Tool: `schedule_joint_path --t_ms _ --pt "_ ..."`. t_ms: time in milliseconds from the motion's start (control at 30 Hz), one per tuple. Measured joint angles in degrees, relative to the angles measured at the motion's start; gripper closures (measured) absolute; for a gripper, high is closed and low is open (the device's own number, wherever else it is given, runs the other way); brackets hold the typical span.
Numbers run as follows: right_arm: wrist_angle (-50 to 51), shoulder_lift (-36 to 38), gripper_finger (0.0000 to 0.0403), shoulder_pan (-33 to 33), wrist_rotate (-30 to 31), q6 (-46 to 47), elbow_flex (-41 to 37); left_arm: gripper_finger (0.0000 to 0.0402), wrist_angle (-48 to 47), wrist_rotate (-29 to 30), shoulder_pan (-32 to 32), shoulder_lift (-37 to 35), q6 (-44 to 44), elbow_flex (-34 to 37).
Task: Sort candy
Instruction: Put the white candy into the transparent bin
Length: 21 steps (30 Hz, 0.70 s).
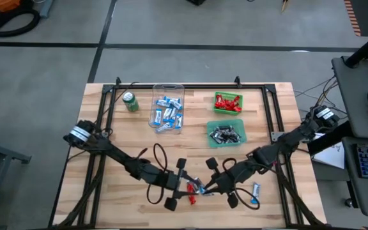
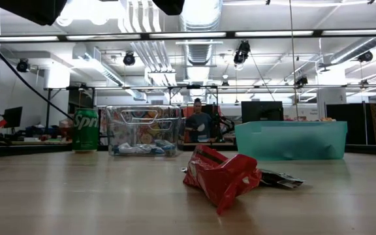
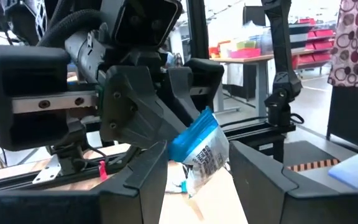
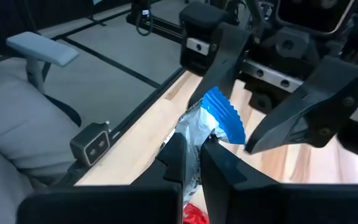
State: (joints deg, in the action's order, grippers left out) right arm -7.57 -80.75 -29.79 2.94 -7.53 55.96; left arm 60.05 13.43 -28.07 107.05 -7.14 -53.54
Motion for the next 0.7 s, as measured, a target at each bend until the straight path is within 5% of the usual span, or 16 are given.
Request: schedule_joint_path --t_ms 367,700 --pt "1.09 0.00 0.0385 0.49 0.00 -0.07 0.00 0.0263 1.38 0.70 1.35 0.59 -0.83 0.00" --pt "1.53 0.00 0.0368 0.49 0.15 0.00 0.00 0.0383 0.81 0.55 1.44 0.59 -1.40 0.00"
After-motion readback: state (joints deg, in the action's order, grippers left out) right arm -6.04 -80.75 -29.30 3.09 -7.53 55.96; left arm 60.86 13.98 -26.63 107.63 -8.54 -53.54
